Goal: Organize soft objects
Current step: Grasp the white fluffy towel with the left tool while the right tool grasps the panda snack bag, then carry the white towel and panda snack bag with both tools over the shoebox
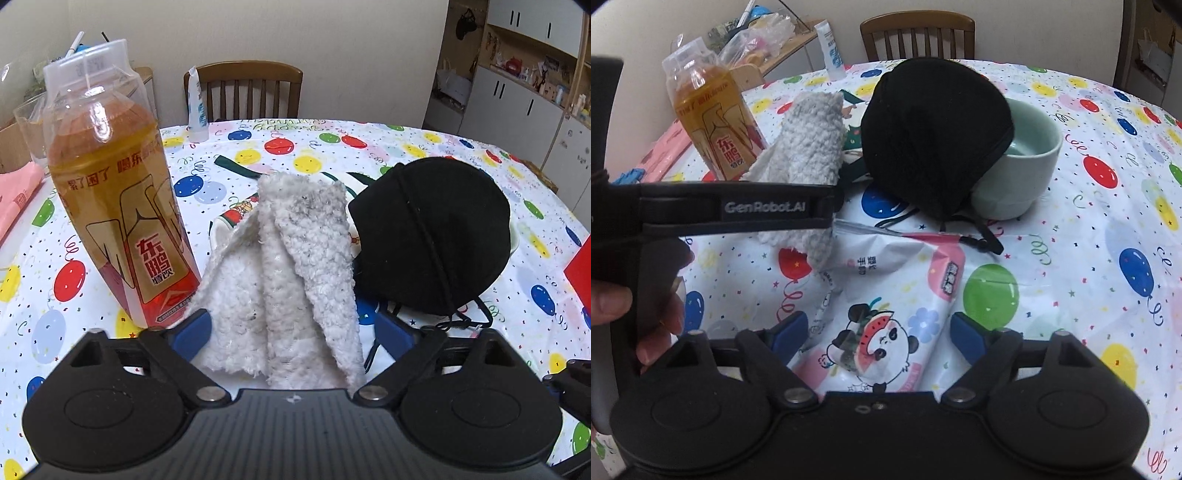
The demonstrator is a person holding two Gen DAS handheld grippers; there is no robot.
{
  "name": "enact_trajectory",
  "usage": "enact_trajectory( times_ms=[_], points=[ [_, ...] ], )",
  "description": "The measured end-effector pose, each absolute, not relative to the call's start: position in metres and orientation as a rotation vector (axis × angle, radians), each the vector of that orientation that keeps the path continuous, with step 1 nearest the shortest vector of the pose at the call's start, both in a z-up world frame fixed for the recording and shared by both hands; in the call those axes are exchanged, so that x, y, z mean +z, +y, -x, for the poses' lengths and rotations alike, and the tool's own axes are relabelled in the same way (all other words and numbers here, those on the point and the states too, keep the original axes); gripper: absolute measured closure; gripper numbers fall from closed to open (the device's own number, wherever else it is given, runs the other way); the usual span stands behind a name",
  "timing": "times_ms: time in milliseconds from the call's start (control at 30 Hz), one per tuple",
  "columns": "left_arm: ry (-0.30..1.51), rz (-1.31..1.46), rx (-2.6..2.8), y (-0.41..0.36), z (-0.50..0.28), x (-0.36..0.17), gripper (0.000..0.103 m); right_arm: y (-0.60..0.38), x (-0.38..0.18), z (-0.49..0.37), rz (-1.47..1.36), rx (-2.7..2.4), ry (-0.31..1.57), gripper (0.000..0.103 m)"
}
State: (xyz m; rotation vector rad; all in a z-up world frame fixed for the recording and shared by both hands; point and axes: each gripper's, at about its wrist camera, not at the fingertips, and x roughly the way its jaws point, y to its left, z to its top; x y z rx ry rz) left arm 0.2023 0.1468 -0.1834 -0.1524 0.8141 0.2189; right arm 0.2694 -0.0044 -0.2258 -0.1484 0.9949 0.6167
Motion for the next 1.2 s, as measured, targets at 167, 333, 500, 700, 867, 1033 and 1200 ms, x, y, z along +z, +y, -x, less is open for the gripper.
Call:
enact_trajectory(
  times_ms=[167,333,500,700,867,1033,1200],
  points=[
    [0.839,0.179,0.216,0.150,-0.205,-0.187,0.043,0.000,-0.229,-0.268,0.148,0.621,1.002,0.025],
    [0.856,0.211,0.224,0.156,-0.206,-0.188,0.064,-0.002,-0.228,-0.266,0.145,0.616,0.996,0.030],
    [0.847,0.213,0.229,0.156,-0.201,-0.184,0.072,-0.004,-0.225,-0.265,0.121,0.609,0.992,0.039],
    [0.830,0.224,0.227,0.154,-0.192,-0.179,0.082,-0.010,-0.222,-0.263,0.091,0.618,0.990,0.079],
    [0.817,0.240,0.231,0.154,-0.184,-0.173,0.084,-0.014,-0.219,-0.258,0.062,0.633,0.988,0.083],
    [0.806,0.235,0.238,0.151,-0.175,-0.166,0.084,-0.019,-0.209,-0.252,0.030,0.652,0.976,0.087],
    [0.801,0.248,0.228,0.147,-0.163,-0.157,0.084,-0.029,-0.198,-0.242,0.020,0.659,0.963,0.090]
  ],
)
